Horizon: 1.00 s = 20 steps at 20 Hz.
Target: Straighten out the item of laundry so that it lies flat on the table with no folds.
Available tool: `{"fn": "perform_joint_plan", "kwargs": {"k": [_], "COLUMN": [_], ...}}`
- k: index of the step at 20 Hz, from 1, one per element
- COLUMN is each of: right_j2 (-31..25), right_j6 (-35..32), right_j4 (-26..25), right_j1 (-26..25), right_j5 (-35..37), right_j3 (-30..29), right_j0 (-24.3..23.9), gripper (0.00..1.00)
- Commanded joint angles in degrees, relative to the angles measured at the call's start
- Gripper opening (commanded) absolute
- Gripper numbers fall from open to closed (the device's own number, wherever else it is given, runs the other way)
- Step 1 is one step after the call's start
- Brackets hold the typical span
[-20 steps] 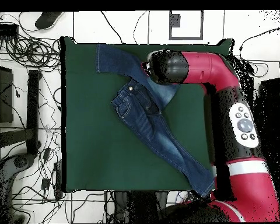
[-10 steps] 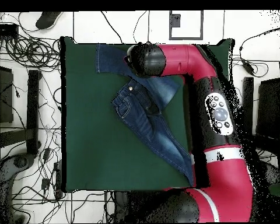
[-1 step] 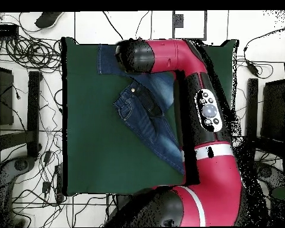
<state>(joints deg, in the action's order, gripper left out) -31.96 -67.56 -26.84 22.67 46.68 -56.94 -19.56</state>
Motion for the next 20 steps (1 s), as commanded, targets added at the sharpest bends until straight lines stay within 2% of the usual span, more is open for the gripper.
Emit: {"fn": "perform_joint_plan", "kwargs": {"k": [1, 12, 20], "right_j2": [0.9, 2.6, 3.1], "right_j6": [6.3, 6.9, 6.3], "right_j4": [-1.0, -4.1, -5.5], "right_j1": [-0.3, -0.6, -2.2], "right_j5": [11.7, 12.2, 9.6], "right_j3": [-0.2, -3.4, -1.8], "right_j0": [2.6, 3.2, 3.8], "gripper": [1.00, 1.00, 1.00]}}
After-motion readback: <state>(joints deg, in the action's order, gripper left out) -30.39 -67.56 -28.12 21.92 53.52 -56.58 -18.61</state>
